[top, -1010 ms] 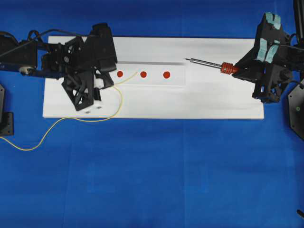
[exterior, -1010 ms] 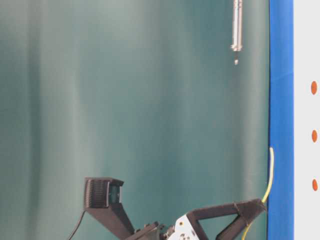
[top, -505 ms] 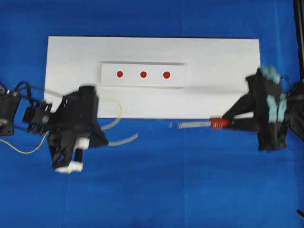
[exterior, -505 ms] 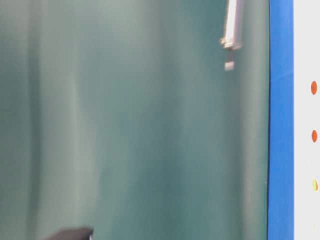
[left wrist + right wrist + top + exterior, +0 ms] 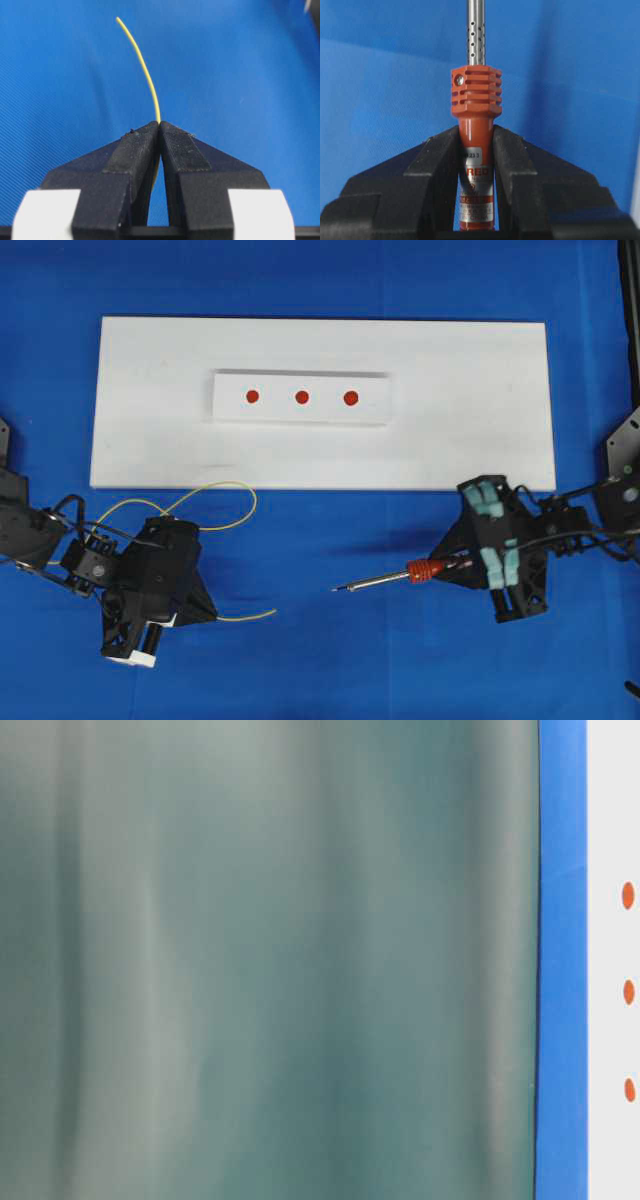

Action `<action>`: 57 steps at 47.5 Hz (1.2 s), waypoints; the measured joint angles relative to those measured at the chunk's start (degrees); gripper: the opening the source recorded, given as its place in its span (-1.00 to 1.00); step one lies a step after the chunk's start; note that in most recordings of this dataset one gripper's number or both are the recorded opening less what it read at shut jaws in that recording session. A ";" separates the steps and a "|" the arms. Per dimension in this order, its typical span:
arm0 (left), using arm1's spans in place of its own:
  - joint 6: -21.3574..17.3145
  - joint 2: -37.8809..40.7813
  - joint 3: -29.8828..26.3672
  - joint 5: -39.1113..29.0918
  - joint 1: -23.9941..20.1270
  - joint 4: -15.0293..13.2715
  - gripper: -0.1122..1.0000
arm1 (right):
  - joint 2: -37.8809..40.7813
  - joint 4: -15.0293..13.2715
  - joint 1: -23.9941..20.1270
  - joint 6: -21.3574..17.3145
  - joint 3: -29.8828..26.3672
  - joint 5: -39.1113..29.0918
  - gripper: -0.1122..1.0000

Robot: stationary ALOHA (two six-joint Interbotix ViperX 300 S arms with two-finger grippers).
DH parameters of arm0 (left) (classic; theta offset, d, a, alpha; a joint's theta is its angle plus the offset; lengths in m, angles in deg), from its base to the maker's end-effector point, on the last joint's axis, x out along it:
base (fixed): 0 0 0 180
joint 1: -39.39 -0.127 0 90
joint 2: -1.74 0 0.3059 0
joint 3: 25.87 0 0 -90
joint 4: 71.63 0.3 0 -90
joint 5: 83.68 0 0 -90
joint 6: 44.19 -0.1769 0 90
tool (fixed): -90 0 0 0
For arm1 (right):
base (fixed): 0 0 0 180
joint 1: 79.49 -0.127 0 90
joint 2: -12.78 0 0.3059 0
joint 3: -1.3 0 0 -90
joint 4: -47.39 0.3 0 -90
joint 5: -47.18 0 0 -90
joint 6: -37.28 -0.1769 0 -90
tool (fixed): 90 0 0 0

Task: Touch the tip of the soldering iron to the tip of the solder at the mark.

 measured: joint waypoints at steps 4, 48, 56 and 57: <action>-0.18 2.64 -0.26 1.58 0.00 0.00 -0.75 | 3.69 0.79 -0.62 -0.26 -0.18 2.81 -0.68; -1.23 1.58 -0.79 -2.11 -0.62 0.00 0.47 | 9.76 3.08 -3.69 -0.09 -5.27 2.90 0.80; -2.20 -7.12 -0.79 -10.90 -3.08 0.09 0.47 | 1.32 2.11 -1.32 1.67 -5.27 -3.43 0.66; -2.46 -8.26 -0.88 -11.87 -3.43 0.09 0.47 | 0.00 1.85 -0.97 1.85 -5.27 -4.48 0.66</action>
